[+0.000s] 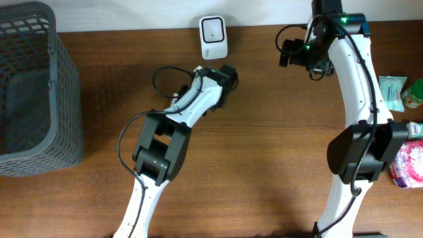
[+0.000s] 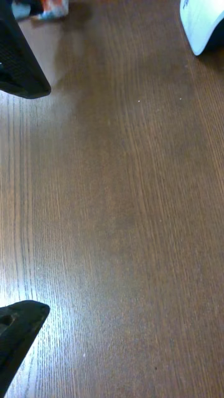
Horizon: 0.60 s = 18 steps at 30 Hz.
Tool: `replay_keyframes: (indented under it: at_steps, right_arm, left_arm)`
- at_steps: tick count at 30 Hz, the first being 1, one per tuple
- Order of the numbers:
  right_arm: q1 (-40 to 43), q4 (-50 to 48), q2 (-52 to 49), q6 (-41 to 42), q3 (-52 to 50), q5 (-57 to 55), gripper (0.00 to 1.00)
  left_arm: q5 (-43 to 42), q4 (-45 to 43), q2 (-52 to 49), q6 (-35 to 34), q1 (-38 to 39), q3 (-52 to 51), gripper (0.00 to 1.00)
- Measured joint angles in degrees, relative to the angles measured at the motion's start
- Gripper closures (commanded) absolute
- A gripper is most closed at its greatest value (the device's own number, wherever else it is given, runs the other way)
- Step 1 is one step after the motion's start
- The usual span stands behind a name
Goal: Scan the item barcode
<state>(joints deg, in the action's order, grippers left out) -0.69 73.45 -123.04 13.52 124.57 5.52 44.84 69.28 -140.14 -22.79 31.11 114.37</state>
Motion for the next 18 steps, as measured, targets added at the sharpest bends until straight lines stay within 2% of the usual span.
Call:
replay_keyframes:
  at_steps: [1, 2, 3, 5, 6, 11, 15, 16, 18]
  right_arm:
    - [0.00, 0.02, 0.00, 0.02, 0.00, 0.00, 0.01]
    - [0.00, 0.02, 0.00, 0.00, 0.00, 0.00, 0.01]
    - [0.00, 0.00, 0.00, -0.02, 0.00, 0.00, 0.01]
    - [0.00, 0.02, 0.00, 0.00, 0.00, 0.00, 0.01]
    - [0.00, 0.02, 0.00, 0.00, 0.00, 0.00, 0.01]
    - [0.00, 0.02, 0.00, 0.04, 0.00, 0.00, 0.01]
    - [0.00, 0.00, 0.00, 0.00, 0.00, -0.02, 0.01]
    - [0.00, -0.02, 0.00, 0.00, 0.00, 0.00, 0.01]
    - [0.00, 0.00, 0.00, 0.04, 0.00, 0.00, 0.01]
  left_arm:
    - [-0.76, -0.48, -0.02, -0.22, 1.31, -1.03, 0.85]
    - [-1.90, -0.81, 0.00, -0.15, 2.10, -1.05, 0.73]
    - [-3.28, -1.03, 0.00, -0.55, 2.89, -1.05, 0.77]
    - [-4.98, -1.01, 0.09, -0.76, 4.63, -1.03, 0.98]
    - [-5.88, -1.01, 0.09, -0.92, 5.40, -1.03, 1.00]
    - [-11.93, 4.04, -0.02, -0.85, 5.51, 3.30, 1.00]
    - [-22.64, 10.49, 0.00, -0.83, 0.42, 16.46, 1.00]
    - [-23.12, 10.88, -0.02, -0.83, -0.24, 17.97, 1.00]
    - [-16.74, 11.91, 0.00, -0.83, -3.61, 25.29, 1.00]
